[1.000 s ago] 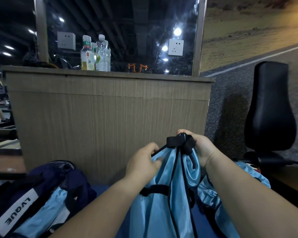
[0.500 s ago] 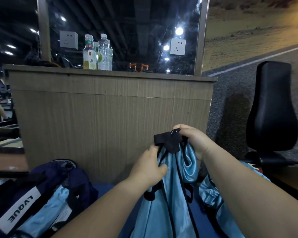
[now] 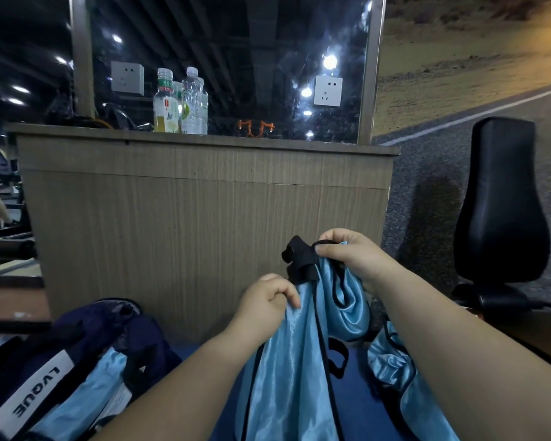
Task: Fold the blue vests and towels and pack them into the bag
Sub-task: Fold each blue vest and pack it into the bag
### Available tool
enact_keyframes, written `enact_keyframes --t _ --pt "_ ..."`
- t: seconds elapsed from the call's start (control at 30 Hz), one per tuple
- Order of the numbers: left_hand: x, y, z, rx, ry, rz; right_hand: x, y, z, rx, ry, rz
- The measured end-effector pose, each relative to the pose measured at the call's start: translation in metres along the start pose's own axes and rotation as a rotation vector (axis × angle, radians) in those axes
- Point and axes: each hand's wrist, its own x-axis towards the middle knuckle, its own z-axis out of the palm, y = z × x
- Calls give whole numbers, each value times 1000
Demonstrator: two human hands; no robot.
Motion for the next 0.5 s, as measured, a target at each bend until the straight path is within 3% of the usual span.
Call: enact_keyframes --t 0.1,0.2,0.3,0.5 --pt "2 2 2 -45 -4 -63 2 0 6 -150 32 -58" --pt "5 2 5 90 -14 -105 4 -2 14 -250 87 -117" --pt "8 6 5 205 76 -133 5 -6 20 -287 114 -146" --pt "18 15 -4 201 175 -161 4 -12 30 -405 192 -226"
